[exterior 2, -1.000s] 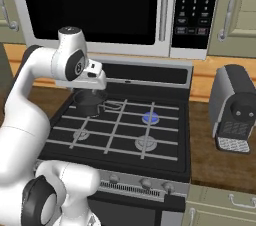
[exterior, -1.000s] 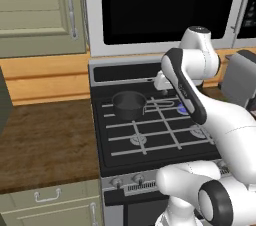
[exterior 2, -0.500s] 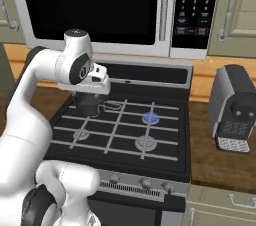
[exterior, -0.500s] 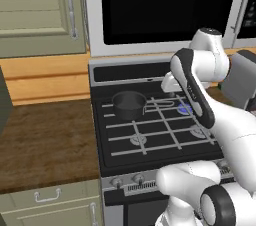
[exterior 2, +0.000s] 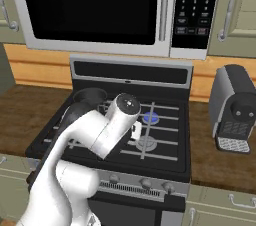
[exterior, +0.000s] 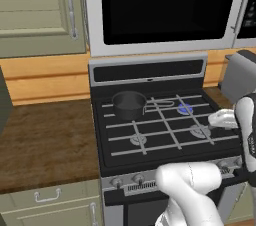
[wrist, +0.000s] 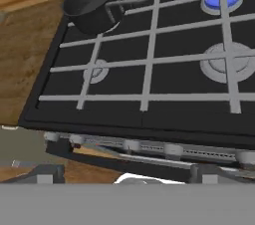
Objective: Turn off the rear right burner of the stove.
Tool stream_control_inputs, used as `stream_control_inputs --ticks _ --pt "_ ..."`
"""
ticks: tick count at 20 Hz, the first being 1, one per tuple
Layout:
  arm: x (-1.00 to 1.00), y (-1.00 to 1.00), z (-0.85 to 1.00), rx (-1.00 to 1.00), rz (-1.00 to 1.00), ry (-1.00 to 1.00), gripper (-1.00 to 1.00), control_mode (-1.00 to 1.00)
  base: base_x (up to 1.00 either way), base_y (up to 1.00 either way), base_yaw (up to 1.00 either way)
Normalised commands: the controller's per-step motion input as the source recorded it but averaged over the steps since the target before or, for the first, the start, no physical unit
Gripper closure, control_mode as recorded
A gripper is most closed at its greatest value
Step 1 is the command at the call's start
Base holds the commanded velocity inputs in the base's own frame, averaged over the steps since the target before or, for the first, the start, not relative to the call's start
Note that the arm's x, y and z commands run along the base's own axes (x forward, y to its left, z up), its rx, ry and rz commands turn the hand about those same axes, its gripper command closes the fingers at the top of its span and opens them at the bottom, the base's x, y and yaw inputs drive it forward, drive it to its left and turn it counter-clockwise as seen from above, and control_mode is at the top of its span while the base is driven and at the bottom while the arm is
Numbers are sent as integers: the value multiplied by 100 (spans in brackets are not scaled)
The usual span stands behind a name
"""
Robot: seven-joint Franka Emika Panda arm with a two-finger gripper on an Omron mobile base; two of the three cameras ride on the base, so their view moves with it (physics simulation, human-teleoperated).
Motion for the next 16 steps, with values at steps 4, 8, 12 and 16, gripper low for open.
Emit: stream_control_inputs --ticks 4,8,12,16 --pt "-100 -100 -100 23 2 -30 -100 -100 0 0 0" --pt "-92 -100 -100 0 22 -27 -100 -100 0 0 0" --pt "-53 -91 -95 -14 32 -25 -100 -100 0 0 0" --pt "0 -33 -81 -29 33 -31 -100 -100 0 0 0"
